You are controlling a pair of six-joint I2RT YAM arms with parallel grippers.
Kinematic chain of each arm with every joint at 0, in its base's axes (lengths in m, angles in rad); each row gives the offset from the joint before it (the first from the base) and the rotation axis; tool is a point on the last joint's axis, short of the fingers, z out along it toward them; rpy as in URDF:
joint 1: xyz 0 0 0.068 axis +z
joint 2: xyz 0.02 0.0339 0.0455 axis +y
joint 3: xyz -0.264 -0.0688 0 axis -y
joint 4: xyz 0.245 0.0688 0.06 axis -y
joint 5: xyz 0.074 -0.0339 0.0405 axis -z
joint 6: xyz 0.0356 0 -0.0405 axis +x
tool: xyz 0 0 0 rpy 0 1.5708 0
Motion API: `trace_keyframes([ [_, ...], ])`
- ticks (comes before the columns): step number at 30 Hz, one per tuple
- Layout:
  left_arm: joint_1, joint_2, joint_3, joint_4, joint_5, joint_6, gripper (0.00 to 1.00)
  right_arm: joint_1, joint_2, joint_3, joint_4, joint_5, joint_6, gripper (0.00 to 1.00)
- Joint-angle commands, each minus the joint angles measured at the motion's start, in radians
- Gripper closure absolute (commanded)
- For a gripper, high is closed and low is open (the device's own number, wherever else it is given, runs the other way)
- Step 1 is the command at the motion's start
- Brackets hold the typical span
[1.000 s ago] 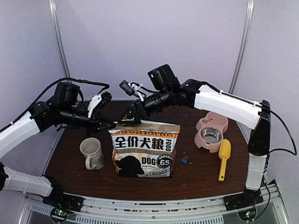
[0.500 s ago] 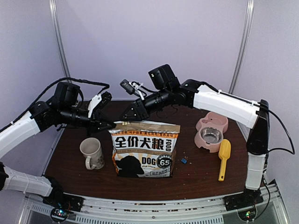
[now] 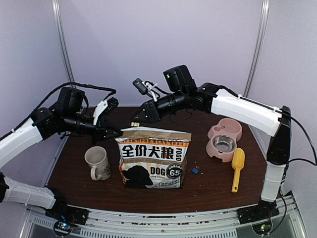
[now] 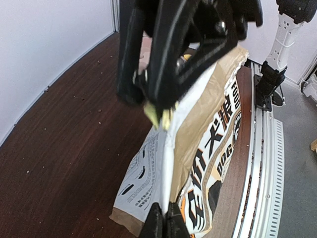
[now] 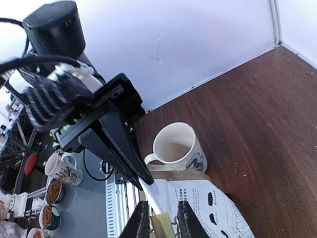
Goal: Serve the pet food
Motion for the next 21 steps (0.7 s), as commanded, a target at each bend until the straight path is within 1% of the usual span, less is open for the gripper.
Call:
trace_keyframes([
  [1,0.001,-0.002,0.004,0.026,0.004,0.002,1.00,-0.051,-0.207,-0.093,0.075,0.153,0.026,0.85],
  [4,0.002,-0.004,0.003,0.028,-0.002,0.002,1.00,-0.085,-0.340,-0.238,0.045,0.263,0.031,0.85],
  [8,0.002,-0.006,0.003,0.028,-0.011,-0.005,1.00,-0.133,-0.567,-0.550,0.062,0.386,0.088,0.85],
  [9,0.002,-0.008,0.003,0.031,-0.014,-0.012,0.98,-0.144,-0.622,-0.633,0.074,0.409,0.111,0.85],
  [12,0.002,-0.027,-0.006,0.073,-0.027,-0.043,0.74,-0.160,-0.785,-0.885,0.111,0.470,0.193,0.85],
  [13,0.001,-0.037,-0.011,0.092,-0.041,-0.061,0.64,-0.160,-0.821,-0.951,0.127,0.486,0.217,0.85],
  [15,0.002,-0.066,-0.029,0.146,-0.067,-0.122,0.49,-0.158,-0.867,-1.067,0.158,0.523,0.271,0.85],
  [17,0.002,-0.115,-0.070,0.216,-0.091,-0.205,0.36,-0.159,-0.895,-1.161,0.182,0.600,0.315,0.85],
  [19,0.002,-0.167,-0.118,0.285,-0.119,-0.306,0.28,-0.159,-0.900,-1.230,0.188,0.680,0.365,0.86],
  [21,0.001,-0.212,-0.163,0.330,-0.159,-0.388,0.24,-0.159,-0.885,-1.287,0.213,0.736,0.413,0.86],
])
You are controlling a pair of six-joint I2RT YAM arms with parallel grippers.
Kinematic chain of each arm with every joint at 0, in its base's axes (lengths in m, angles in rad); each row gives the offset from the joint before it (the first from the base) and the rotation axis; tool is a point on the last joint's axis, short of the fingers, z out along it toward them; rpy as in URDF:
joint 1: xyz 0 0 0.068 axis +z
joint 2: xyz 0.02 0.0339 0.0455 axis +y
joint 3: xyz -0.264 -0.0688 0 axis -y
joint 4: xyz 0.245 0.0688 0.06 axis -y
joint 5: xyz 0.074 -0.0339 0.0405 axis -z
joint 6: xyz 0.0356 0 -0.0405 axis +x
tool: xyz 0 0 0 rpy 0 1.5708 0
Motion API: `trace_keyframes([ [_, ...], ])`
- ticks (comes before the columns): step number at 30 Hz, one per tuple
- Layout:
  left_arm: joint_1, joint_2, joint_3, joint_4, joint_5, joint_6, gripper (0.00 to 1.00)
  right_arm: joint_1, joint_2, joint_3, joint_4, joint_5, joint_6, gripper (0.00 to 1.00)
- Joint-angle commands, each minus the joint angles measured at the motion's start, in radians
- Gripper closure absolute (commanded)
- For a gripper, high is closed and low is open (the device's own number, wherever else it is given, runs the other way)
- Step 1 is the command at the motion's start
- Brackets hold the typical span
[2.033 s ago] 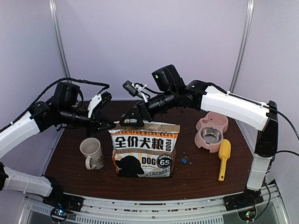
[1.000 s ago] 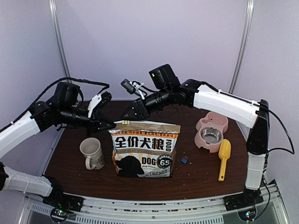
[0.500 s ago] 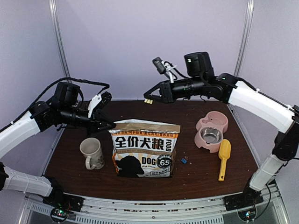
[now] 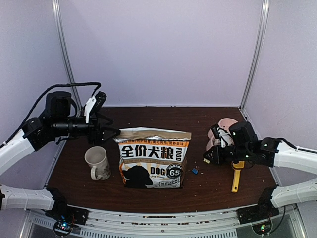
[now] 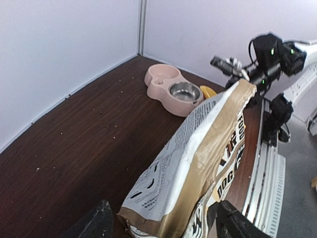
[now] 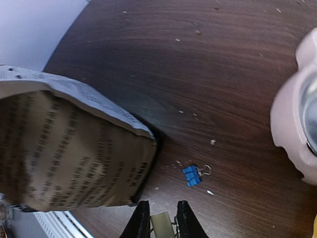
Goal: Serve the pet food
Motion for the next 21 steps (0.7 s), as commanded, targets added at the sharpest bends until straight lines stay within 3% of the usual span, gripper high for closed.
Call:
trace_keyframes([
  [1,0.002,-0.100,-0.083,0.184,-0.096,-0.234,0.23,-0.003,0.003,-0.098,0.101,0.194,0.153,0.86],
  [6,0.001,-0.181,-0.168,0.184,-0.140,-0.374,0.21,0.001,0.081,-0.186,0.180,0.212,0.224,0.84],
  [14,0.001,-0.216,-0.252,0.184,-0.056,-0.407,0.20,0.005,0.228,-0.245,0.339,0.184,0.266,0.75],
  [18,0.000,-0.210,-0.268,0.180,-0.017,-0.405,0.18,0.006,0.219,-0.235,0.301,0.212,0.249,0.42],
  [21,0.001,-0.214,-0.276,0.176,-0.007,-0.403,0.18,0.006,0.153,-0.211,0.212,0.261,0.220,0.23],
])
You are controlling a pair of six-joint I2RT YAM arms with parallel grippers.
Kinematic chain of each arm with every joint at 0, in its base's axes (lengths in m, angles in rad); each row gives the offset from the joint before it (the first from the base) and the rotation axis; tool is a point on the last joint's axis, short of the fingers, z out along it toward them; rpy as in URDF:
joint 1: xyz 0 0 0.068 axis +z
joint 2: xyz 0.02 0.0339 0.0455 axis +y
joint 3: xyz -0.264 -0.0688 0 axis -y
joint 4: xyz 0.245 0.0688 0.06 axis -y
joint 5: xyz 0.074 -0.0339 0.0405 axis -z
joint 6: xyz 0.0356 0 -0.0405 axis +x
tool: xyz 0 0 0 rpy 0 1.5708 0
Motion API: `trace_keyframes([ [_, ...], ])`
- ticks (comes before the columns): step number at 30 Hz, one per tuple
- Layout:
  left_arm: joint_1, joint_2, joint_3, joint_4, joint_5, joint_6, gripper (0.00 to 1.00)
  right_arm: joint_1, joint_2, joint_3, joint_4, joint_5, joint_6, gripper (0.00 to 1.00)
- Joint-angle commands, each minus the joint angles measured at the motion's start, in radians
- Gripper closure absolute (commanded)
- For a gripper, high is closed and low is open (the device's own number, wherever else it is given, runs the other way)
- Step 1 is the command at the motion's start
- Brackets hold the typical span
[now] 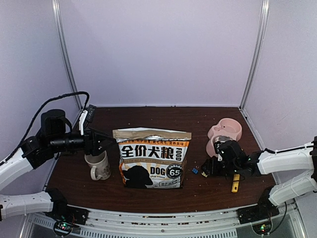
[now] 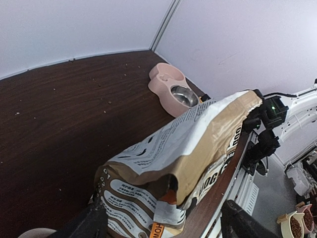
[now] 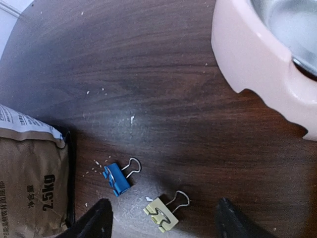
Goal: Serve the pet food
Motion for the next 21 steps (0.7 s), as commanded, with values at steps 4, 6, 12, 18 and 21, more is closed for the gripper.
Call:
trace_keyframes([
  [4,0.001,-0.021,-0.023,0.028,0.035,-0.014,0.18,0.004,-0.223,0.117,-0.253,0.150,-0.100,0.18],
  [6,0.001,-0.019,-0.026,0.016,0.035,-0.017,0.18,0.004,-0.300,0.194,-0.318,0.154,-0.161,0.17],
  [12,-0.004,-0.017,-0.040,0.000,0.046,-0.027,0.19,0.098,-0.336,0.504,-0.465,0.118,-0.398,0.17],
  [18,-0.022,-0.034,-0.068,-0.002,0.048,-0.064,0.22,0.290,-0.120,0.860,-0.635,0.168,-0.605,0.18],
  [21,-0.049,-0.050,-0.079,-0.002,0.028,-0.085,0.24,0.355,-0.011,0.985,-0.671,0.175,-0.676,0.26],
])
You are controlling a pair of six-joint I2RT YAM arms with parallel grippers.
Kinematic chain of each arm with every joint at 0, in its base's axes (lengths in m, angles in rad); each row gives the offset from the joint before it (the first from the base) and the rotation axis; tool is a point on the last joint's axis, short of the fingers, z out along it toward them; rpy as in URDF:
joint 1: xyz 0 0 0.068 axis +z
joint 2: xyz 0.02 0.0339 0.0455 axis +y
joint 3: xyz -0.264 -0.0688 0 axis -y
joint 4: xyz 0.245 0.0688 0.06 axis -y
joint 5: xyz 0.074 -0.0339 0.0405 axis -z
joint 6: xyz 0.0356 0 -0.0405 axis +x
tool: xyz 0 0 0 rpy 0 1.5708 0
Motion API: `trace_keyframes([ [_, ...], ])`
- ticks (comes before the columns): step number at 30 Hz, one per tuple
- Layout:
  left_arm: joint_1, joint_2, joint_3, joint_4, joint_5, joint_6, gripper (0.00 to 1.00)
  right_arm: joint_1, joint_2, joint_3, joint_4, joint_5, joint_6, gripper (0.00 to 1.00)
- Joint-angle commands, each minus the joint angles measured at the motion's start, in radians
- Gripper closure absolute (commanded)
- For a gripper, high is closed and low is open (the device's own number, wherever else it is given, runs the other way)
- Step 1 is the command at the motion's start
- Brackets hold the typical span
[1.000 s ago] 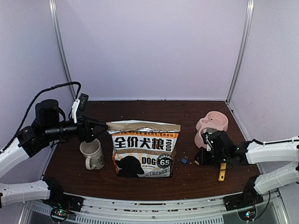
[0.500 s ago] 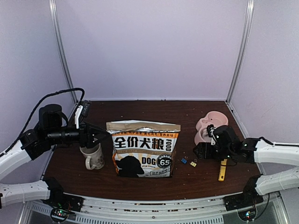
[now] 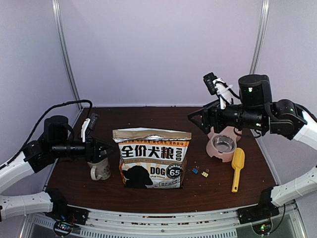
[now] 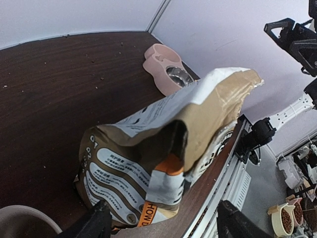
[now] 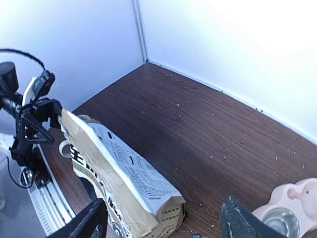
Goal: Serve the pet food
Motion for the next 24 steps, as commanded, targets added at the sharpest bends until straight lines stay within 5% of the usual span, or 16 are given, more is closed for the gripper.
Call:
trace_keyframes([
  [1,-0.041,-0.028,-0.021,0.024,-0.013,-0.044,0.25,0.085,0.159,0.148,-0.148,0.037,-0.177,0.31],
  [13,-0.282,0.025,-0.053,0.113,-0.111,-0.177,0.45,0.176,0.499,0.437,-0.209,0.108,-0.342,0.34],
  [24,-0.382,0.135,-0.068,0.250,-0.149,-0.242,0.48,0.190,0.609,0.521,-0.274,0.147,-0.417,0.35],
])
